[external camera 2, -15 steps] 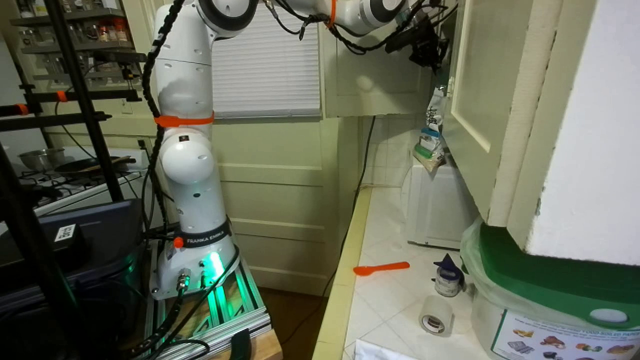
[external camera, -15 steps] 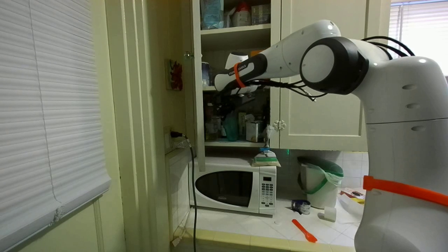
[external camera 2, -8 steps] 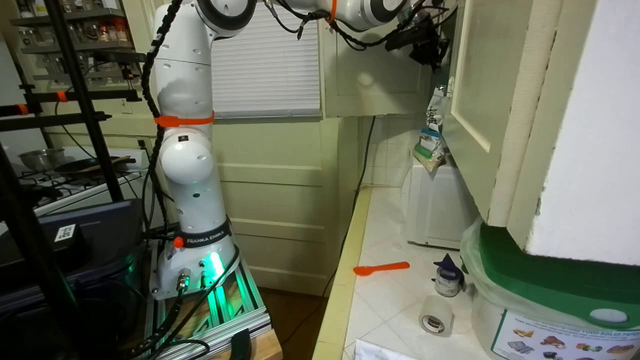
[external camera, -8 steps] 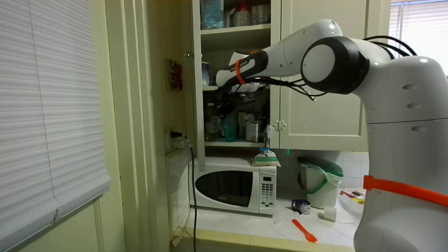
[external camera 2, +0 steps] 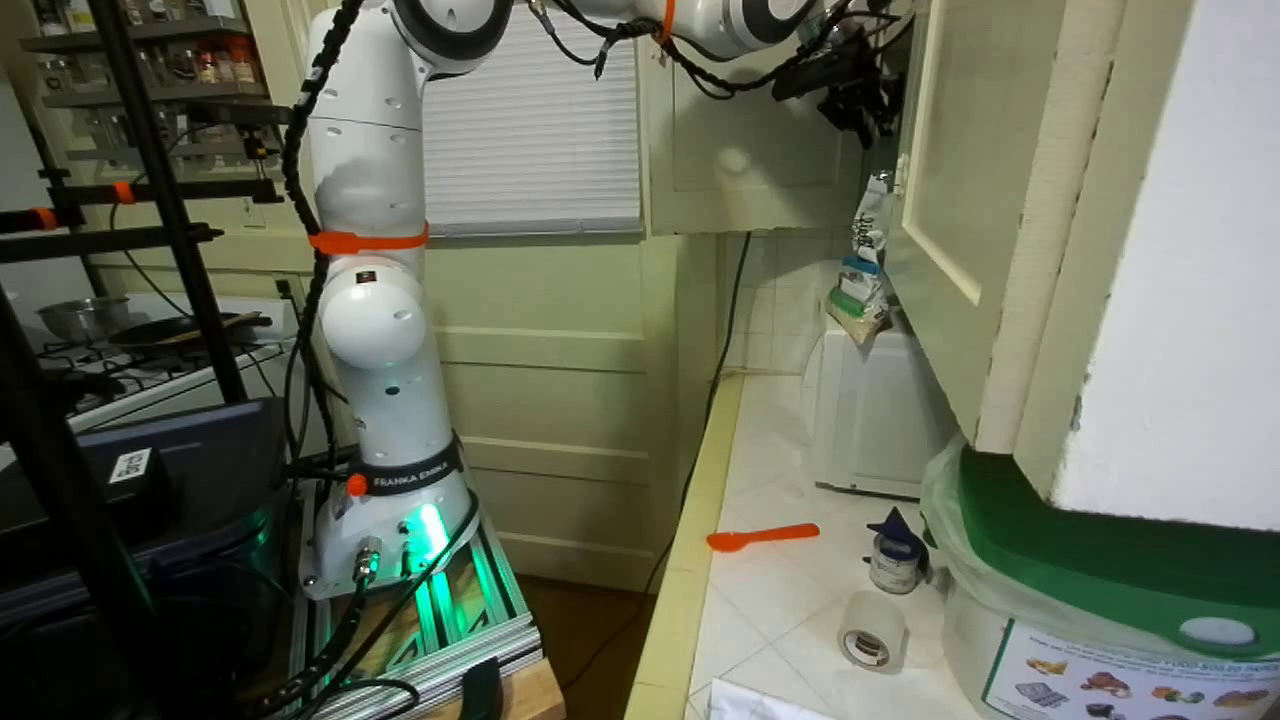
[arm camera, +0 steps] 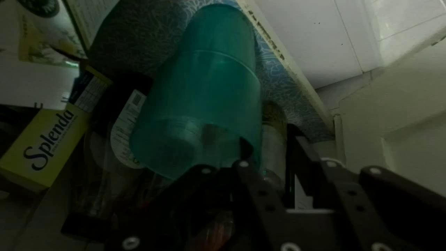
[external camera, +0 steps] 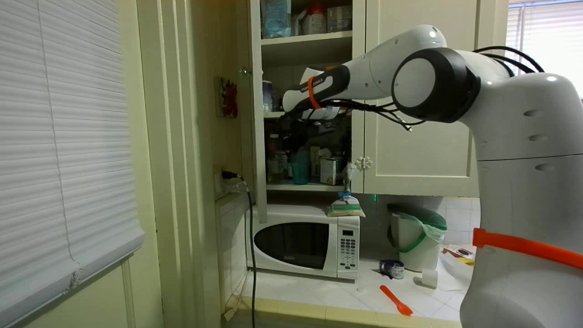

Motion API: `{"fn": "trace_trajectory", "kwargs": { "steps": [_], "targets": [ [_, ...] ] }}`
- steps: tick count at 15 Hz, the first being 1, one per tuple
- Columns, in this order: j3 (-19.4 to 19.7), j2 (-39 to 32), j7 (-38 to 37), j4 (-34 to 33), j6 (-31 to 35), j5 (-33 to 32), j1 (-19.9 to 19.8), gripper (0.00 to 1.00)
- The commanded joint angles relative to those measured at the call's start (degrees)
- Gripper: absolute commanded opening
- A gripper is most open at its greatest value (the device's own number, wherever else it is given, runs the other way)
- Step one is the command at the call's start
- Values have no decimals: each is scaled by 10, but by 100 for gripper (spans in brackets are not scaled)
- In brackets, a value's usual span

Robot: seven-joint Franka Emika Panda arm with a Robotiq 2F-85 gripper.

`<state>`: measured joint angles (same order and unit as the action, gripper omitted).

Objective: Remove the cup from the cupboard

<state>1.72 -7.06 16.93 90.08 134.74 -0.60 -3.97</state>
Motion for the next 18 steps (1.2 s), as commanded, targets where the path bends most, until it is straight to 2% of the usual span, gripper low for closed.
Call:
{"fn": "trace_trajectory", "kwargs": {
  "steps": [1,5,6,12,13,14,15,18],
  "targets": [
    [3,5,7,-6,-24,8,-5,67],
    [6,3,3,-12,-27,-1,-5,97],
    [7,1,2,-16,-32,-7,-4,100],
    [15,-25,-2,-48,-112,-59,-2,99],
    [15,-29,-1,-52,-117,-64,-2,89],
    [15,-33,2,-55,-117,-70,-2,74],
    [15,-37,4,-57,-115,-73,-2,70],
    [13,-46,9,-62,-108,-81,-2,46]
  ]
}}
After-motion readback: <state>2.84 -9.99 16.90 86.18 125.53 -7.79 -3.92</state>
